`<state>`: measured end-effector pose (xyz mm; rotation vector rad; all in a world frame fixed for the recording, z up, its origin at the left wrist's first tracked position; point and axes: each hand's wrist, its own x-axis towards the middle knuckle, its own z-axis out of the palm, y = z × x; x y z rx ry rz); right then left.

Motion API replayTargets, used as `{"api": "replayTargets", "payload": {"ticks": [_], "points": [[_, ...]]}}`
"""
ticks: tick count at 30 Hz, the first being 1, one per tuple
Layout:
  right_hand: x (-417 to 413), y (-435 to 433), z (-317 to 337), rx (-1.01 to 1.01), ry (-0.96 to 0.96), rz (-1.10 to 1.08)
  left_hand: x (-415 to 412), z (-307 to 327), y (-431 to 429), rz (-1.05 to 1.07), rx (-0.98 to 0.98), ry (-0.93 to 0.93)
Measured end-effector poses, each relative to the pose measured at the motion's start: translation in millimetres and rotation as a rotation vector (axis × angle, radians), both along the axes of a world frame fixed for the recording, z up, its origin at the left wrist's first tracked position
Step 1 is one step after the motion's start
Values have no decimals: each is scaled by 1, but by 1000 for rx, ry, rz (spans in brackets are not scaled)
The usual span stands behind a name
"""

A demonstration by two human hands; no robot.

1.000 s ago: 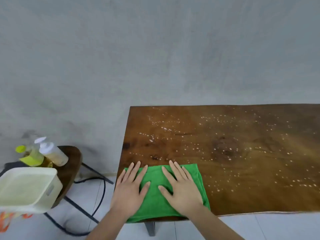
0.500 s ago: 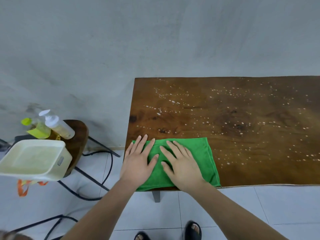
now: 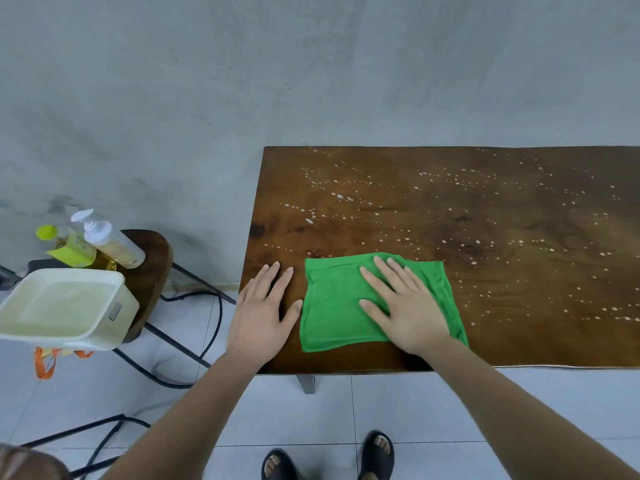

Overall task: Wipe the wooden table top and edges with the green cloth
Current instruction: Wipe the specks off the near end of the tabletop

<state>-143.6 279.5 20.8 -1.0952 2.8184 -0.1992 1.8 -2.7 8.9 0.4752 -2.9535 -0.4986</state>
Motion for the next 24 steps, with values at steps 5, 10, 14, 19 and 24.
{"api": "replayTargets", "payload": {"ticks": [5,10,14,19,24], "points": [[-42,33,-4,15,-1,-154,-1,-2,4,16,-51,-32],[-48,-5,-6,37,-32,-417,-3,-2,6,50,-54,-50],[-23,-64,0,52,-65,-349,0,0,7,52,-15,-16],[18,-128,5,60,-78,-110,1,0,7,50,22,37],[20,-138,2,90,-40,185,1,-1,7,97,22,48]]}}
